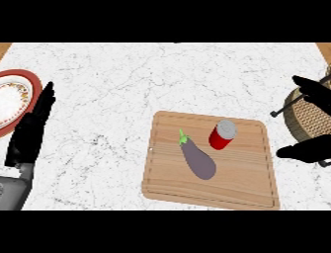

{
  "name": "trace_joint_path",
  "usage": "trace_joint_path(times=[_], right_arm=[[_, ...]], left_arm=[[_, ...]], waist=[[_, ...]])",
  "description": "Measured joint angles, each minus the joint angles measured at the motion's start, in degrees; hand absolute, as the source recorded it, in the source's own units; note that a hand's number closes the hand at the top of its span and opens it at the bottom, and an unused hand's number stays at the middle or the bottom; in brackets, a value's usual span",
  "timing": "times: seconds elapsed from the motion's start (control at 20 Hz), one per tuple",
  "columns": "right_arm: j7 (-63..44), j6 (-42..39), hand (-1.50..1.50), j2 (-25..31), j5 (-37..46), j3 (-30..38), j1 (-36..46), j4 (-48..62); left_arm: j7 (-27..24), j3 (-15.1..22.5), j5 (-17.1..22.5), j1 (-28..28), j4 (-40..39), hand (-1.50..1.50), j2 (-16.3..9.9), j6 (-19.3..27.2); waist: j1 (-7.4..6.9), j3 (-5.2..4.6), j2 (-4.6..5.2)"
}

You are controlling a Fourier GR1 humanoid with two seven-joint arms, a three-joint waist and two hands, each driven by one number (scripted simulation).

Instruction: Pick the can from the cutting board and place it in the tiered basket

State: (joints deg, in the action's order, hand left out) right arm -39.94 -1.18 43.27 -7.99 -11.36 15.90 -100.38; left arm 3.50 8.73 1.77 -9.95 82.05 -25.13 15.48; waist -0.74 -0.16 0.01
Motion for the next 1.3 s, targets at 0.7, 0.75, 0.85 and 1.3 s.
trace_joint_path(times=[0.7,0.75,0.85,1.3], right_arm=[[-19.40,-6.79,-1.50,-10.86,2.67,-8.22,18.50,11.16],[-19.98,-6.74,-1.50,-11.82,3.24,-9.09,18.85,11.50],[-20.58,-7.40,-1.50,-12.41,3.29,-9.53,20.15,13.20],[-21.26,-9.03,-1.50,-15.54,7.18,-11.95,18.44,14.09]], left_arm=[[0.59,-2.17,-1.39,0.51,1.07,0.00,1.07,-2.38],[1.02,-2.26,-1.48,0.83,1.78,0.00,0.95,-2.57],[0.49,-2.70,-1.67,1.04,1.17,0.00,1.21,-2.75],[-0.06,-4.23,-3.34,0.69,0.16,0.00,2.83,-3.45]], waist=[[0.00,0.12,0.02],[0.01,0.12,-0.02],[0.08,0.11,0.01],[0.58,0.14,-0.07]])
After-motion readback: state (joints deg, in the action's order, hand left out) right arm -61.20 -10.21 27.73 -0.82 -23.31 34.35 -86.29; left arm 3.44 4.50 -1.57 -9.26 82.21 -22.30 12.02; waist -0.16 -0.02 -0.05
